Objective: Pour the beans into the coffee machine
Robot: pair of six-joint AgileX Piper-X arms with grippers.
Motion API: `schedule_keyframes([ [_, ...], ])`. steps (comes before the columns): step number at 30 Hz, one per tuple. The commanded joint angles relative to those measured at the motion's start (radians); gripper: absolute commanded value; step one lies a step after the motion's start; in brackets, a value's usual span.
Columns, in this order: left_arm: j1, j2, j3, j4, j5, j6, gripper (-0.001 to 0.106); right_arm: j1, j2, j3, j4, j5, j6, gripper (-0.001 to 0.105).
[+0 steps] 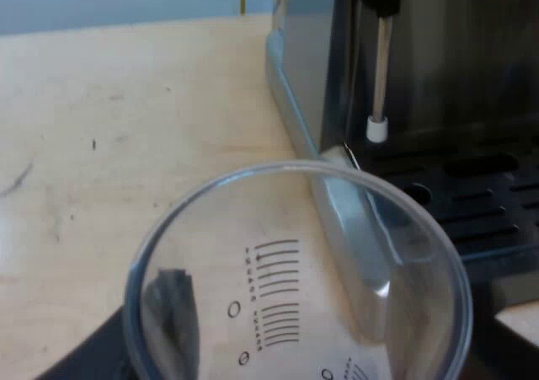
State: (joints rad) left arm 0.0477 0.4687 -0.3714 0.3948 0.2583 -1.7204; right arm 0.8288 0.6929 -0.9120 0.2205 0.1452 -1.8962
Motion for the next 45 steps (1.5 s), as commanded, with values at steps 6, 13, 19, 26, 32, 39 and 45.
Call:
schedule_keyframes([
  [6,0.001,-0.008,-0.138,0.078,0.008,0.000,0.028,0.002,-0.053,-0.007,-0.158,0.101,-0.008,0.079],
  [13,0.001,-0.008,-0.311,0.178,0.008,0.028,0.028,0.002,-0.056,-0.007,-0.274,0.151,-0.008,0.079],
  [19,0.001,0.005,-0.426,0.179,0.008,0.028,0.028,0.002,-0.056,-0.007,-0.277,0.151,-0.008,0.079],
  [26,-0.030,0.099,-0.557,0.244,0.005,0.028,0.028,0.002,-0.056,-0.007,-0.296,0.151,-0.008,0.079],
  [32,-0.106,0.240,-0.720,0.330,-0.016,0.028,0.028,0.002,-0.056,-0.007,-0.298,0.151,-0.008,0.079],
  [39,-0.194,0.431,-0.947,0.394,-0.100,0.074,0.028,0.002,-0.056,-0.007,-0.298,0.151,-0.008,0.079],
  [45,-0.270,0.601,-1.137,0.410,-0.128,0.089,0.028,0.002,-0.056,-0.007,-0.298,0.151,-0.008,0.079],
])
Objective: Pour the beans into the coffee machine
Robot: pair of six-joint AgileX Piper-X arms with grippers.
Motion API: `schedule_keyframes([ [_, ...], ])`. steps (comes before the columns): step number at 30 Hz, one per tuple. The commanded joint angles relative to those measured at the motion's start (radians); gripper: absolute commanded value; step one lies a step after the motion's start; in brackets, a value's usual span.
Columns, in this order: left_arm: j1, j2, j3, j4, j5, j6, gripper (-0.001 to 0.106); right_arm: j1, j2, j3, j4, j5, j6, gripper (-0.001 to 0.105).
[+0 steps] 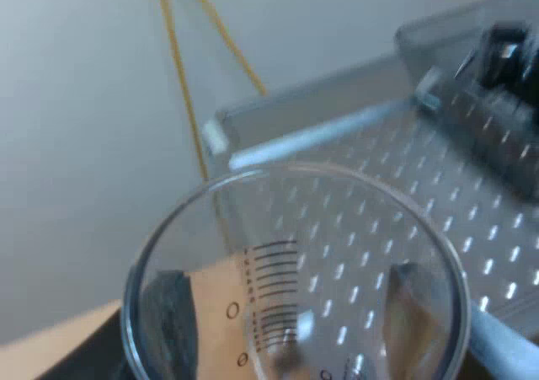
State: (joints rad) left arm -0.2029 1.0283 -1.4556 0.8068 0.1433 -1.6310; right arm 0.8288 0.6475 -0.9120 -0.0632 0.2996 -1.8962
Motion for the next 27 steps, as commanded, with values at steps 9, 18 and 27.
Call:
schedule_keyframes([
  [9,-0.062,0.230,-0.230,-0.004,-0.013,0.002,0.028,0.002,-0.010,-0.007,-0.015,-0.003,-0.008,0.079],
  [18,-0.062,0.371,-0.343,-0.004,-0.013,0.002,0.028,0.002,-0.010,-0.007,-0.015,-0.008,-0.008,0.079],
  [27,-0.143,0.517,-0.505,-0.004,-0.031,0.024,0.028,0.002,-0.010,-0.007,-0.007,-0.008,-0.008,0.079],
])
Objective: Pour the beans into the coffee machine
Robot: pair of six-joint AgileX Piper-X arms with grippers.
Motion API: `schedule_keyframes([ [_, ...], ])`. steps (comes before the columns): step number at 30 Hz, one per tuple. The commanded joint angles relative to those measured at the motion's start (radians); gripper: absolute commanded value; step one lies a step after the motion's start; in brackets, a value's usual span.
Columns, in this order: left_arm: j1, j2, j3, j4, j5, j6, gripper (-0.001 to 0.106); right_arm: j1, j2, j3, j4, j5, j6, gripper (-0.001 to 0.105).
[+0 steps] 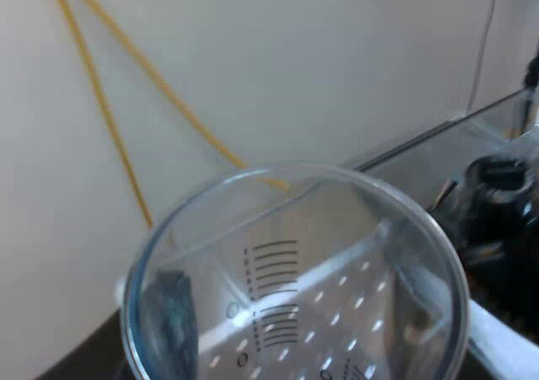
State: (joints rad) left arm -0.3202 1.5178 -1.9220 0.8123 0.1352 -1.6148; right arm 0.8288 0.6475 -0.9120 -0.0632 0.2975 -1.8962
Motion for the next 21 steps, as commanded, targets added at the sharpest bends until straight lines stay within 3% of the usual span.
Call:
schedule_keyframes([
  [1,-0.042,0.054,-0.065,-0.010,-0.040,0.021,0.028,0.002,-0.010,-0.007,-0.005,-0.006,-0.008,0.079],
  [7,-0.082,0.151,-0.166,-0.010,-0.080,0.026,0.028,0.002,-0.010,-0.007,-0.003,-0.006,-0.008,0.079],
  [12,-0.109,0.247,-0.262,-0.031,-0.153,0.120,0.028,0.002,-0.010,-0.007,0.000,-0.008,-0.008,0.079],
  [17,-0.121,0.268,-0.282,-0.057,-0.169,0.193,0.028,0.002,-0.010,-0.007,0.000,-0.008,-0.008,0.079],
  [19,-0.135,0.276,-0.283,-0.085,-0.184,0.250,0.028,0.002,-0.010,-0.007,0.000,-0.008,-0.008,0.079],
  [20,-0.155,0.282,-0.283,-0.122,-0.242,0.357,0.028,0.002,-0.010,-0.007,0.000,-0.008,-0.008,0.079],
  [21,-0.161,0.282,-0.283,-0.140,-0.249,0.395,0.028,0.002,-0.010,-0.007,0.000,-0.008,-0.008,0.079],
])
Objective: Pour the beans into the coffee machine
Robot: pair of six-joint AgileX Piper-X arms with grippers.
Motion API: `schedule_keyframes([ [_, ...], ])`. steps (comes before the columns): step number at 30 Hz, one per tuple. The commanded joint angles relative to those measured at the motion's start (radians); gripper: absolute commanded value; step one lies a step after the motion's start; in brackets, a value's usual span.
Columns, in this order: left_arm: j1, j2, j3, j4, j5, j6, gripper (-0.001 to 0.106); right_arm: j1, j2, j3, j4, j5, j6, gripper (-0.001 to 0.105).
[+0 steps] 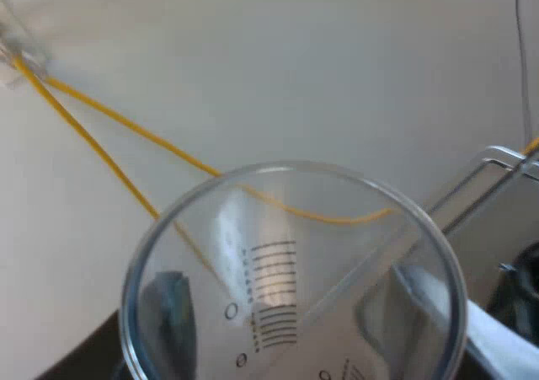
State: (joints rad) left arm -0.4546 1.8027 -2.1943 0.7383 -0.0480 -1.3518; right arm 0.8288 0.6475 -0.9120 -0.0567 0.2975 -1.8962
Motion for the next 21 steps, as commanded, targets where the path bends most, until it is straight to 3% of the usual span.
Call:
schedule_keyframes([
  [1,-0.027,-0.003,-0.011,-0.069,-0.068,0.143,0.028,0.002,-0.010,-0.007,-0.006,-0.008,-0.008,0.079],
  [4,-0.040,-0.003,-0.011,-0.120,-0.068,0.236,0.028,0.002,-0.010,-0.007,-0.006,-0.008,-0.008,0.079],
  [11,-0.043,-0.003,-0.011,-0.170,-0.068,0.540,0.028,0.002,-0.010,-0.007,-0.006,-0.008,-0.008,0.079],
  [15,-0.043,-0.003,-0.011,-0.170,-0.068,0.604,0.028,0.002,-0.010,-0.007,-0.006,-0.008,-0.008,0.079],
  [21,-0.043,0.002,-0.009,-0.168,-0.068,0.828,0.028,0.002,-0.010,-0.007,-0.006,-0.008,-0.008,0.079],
])
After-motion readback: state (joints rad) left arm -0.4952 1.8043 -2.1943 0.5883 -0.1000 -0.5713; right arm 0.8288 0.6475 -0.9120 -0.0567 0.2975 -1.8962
